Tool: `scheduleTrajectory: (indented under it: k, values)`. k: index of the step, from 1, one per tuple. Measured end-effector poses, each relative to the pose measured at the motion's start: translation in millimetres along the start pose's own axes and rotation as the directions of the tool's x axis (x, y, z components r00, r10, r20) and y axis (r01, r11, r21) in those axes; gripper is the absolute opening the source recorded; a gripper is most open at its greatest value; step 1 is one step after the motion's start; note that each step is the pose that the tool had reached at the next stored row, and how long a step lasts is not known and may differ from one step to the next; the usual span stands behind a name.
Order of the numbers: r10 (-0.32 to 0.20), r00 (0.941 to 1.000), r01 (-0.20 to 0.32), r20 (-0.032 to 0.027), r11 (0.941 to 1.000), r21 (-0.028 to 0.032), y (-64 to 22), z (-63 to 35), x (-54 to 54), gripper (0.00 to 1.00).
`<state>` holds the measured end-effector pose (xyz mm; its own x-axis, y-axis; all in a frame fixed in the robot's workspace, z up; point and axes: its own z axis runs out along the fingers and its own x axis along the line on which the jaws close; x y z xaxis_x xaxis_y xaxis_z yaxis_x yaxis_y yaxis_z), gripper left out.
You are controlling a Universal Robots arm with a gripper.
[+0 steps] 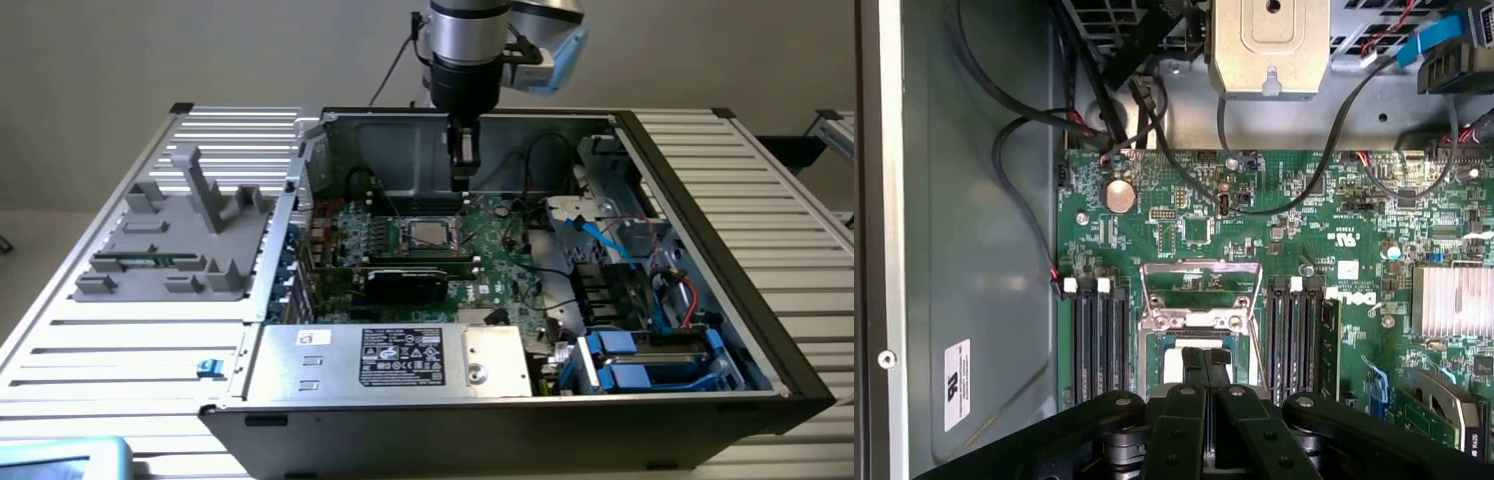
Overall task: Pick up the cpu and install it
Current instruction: 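Close the cpu cover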
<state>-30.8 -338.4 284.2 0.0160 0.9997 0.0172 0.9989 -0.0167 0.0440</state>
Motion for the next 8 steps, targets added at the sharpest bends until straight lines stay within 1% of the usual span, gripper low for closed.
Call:
scheduleTrajectory:
  k: [6,8]
  values:
    - [0.003,1.0,-0.003,0.0003,1.0,-0.0004,11.5,0.9,0.2,0.11]
    - [0.004,1.0,-0.004,0.0003,1.0,-0.0015,14.9,1.1,0.2,0.11]
